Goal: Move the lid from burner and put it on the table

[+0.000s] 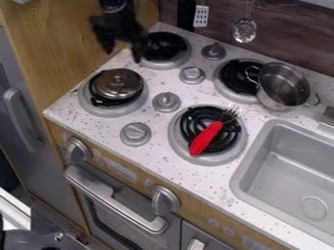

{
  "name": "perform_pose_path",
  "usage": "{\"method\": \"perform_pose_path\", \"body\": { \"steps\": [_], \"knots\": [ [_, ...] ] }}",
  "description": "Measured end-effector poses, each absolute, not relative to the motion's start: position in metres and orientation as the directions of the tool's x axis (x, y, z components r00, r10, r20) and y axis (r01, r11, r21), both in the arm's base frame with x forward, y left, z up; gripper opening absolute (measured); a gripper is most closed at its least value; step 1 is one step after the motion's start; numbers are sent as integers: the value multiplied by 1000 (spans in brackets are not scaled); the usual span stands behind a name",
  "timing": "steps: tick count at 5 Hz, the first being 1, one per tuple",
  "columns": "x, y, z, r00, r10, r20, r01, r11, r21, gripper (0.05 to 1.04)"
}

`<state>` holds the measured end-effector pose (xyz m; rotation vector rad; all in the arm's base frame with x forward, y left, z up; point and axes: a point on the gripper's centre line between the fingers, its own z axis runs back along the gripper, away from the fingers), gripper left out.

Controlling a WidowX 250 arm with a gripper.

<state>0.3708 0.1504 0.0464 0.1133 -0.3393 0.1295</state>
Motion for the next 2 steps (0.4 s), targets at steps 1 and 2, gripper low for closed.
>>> {"method": "perform_pose_path", "body": {
  "steps": [1, 2],
  "knots": [
    [343, 112, 52, 966, 37, 257, -64, 993, 96, 1000],
    [313, 76, 54, 982, 13, 186, -40, 989, 140, 1000]
  ]
}}
